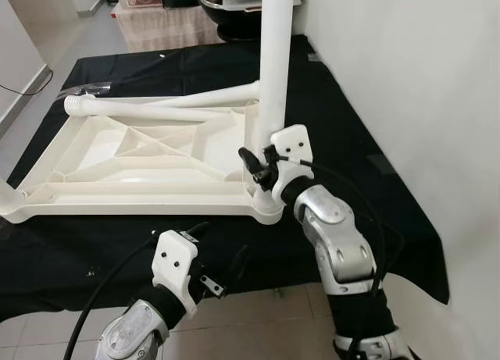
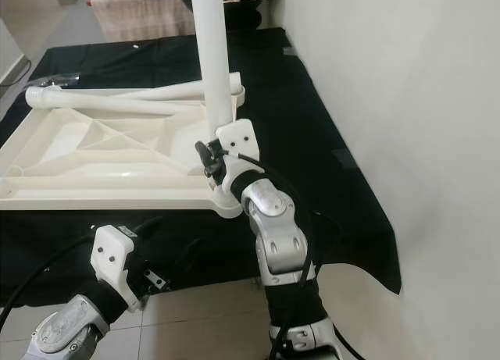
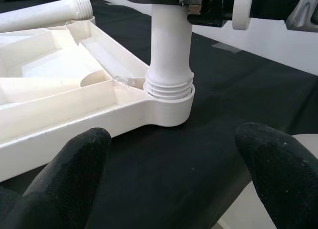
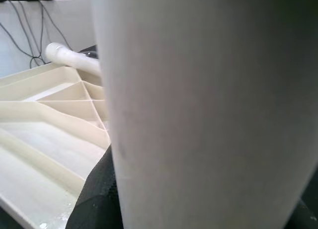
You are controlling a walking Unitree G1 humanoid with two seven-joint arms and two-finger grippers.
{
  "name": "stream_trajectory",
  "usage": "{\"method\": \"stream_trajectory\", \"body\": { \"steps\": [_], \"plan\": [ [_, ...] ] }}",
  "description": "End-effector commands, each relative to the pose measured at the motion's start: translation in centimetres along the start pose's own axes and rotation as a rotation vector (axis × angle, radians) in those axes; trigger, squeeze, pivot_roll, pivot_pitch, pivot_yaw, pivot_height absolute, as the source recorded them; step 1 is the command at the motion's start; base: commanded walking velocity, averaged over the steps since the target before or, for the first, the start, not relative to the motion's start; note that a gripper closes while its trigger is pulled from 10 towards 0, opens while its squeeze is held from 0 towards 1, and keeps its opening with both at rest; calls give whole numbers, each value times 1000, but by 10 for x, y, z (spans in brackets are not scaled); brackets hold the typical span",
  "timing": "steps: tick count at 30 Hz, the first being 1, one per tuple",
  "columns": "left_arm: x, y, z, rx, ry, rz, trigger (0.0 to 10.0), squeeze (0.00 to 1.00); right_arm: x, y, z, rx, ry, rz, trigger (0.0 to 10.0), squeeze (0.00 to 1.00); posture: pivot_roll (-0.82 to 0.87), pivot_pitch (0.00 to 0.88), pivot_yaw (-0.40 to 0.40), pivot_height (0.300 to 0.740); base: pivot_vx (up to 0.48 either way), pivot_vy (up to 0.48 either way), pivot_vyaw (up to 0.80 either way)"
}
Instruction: Building children table
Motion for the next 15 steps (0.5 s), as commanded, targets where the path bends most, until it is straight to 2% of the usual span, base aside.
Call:
{"method": "stream_trajectory", "body": {
  "steps": [1,3,4,8,11,12,13,14,15],
  "plan": [
    [-3,-4,0,-8,20,-2,10000,0,2,-14,-1,-77,-28,32,10000,0,7,122,-1,740,0,0,0],
    [-3,-4,0,-6,20,-1,10000,0,1,-7,-1,-49,-21,9,10000,27,5,121,-7,740,0,0,0],
    [-2,-5,-1,-5,20,1,10000,0,-2,-1,-1,-25,13,-14,10000,1000,-1,121,-9,740,0,0,0],
    [-1,-5,-1,-3,17,8,10000,0,-7,12,-2,43,99,-43,10000,1000,-12,121,-12,740,0,0,0],
    [2,-6,-1,-2,8,16,10000,0,-25,32,1,165,364,-29,10000,1000,-15,123,-11,740,0,0,0],
    [3,-6,-1,-3,5,19,10000,0,-33,38,6,201,478,-8,10000,878,-11,127,-8,740,0,0,0],
    [3,-6,0,-4,4,20,10000,0,-37,40,10,220,544,7,10000,878,-11,127,-8,740,0,0,0],
    [4,-6,0,-4,3,20,10000,0,-42,42,15,235,616,45,10000,0,-10,131,-8,740,0,0,0],
    [4,-6,0,-4,3,20,10000,0,-42,42,15,235,616,45,10000,0,-10,131,-8,740,0,0,0]
  ]
}}
Point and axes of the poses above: a point about 5 cm out from each wrist's last joint towards the gripper, its own z axis pointing back from the gripper into the wrist, its own y axis along the axis of the wrist's last joint, x = y × z, the point moved 6 cm from there along -z, pointing out of the wrist towards the gripper, and after that the axes turned 9 degrees about z, right-handed, at the moved point
